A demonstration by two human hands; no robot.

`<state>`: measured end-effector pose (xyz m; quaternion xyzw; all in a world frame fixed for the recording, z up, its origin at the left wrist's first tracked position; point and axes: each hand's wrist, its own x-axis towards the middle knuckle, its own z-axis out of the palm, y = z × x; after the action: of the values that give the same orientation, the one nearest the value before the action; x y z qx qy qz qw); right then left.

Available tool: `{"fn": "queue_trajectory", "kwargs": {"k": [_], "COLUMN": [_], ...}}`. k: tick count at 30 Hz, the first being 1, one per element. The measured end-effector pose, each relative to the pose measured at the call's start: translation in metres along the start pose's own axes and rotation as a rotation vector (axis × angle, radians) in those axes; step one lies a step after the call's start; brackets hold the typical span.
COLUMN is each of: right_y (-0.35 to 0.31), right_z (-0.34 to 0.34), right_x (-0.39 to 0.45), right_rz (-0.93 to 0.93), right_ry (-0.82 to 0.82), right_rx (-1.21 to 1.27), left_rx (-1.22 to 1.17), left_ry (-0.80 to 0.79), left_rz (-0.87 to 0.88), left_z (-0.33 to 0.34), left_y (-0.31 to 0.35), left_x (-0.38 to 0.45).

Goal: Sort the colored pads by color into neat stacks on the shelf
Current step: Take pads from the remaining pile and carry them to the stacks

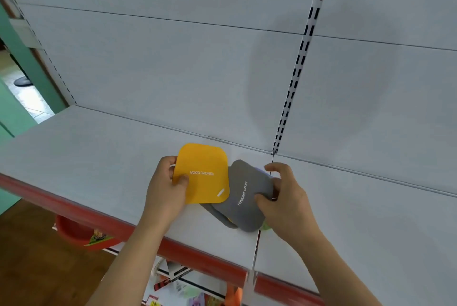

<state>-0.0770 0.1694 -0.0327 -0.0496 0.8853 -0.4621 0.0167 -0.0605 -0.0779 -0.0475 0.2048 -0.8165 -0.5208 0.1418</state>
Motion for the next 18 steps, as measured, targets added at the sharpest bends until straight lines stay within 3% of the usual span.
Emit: {"fn": "queue_trajectory", "kwargs": {"k": [3, 8, 11, 18], "right_y": [0.002, 0.007, 0.01, 0.024], "right_z": [-0.001, 0.01, 0.015, -0.034], "right_x": [-0.008, -0.019, -0.02, -0.039], "right_rz": [0.097, -0.144, -0.208, -0.2], "right_ry": [0.01, 0.05, 0.012, 0.463], "right_rx": [0.132, -0.251, -0.312, -0.131], "left_rx": [-0.011, -0.012, -0.008, -0.118], "left_ry": [-0.002, -0.012, -0.013, -0.059], "left_rz": [0.012, 0.031, 0.033, 0.08], "left_z": [0.002, 0.007, 0.01, 0.013], "left_y": [0.003, 0.006, 0.007, 0.021], "left_x": [-0.002, -0.006, -0.009, -0.022]}}
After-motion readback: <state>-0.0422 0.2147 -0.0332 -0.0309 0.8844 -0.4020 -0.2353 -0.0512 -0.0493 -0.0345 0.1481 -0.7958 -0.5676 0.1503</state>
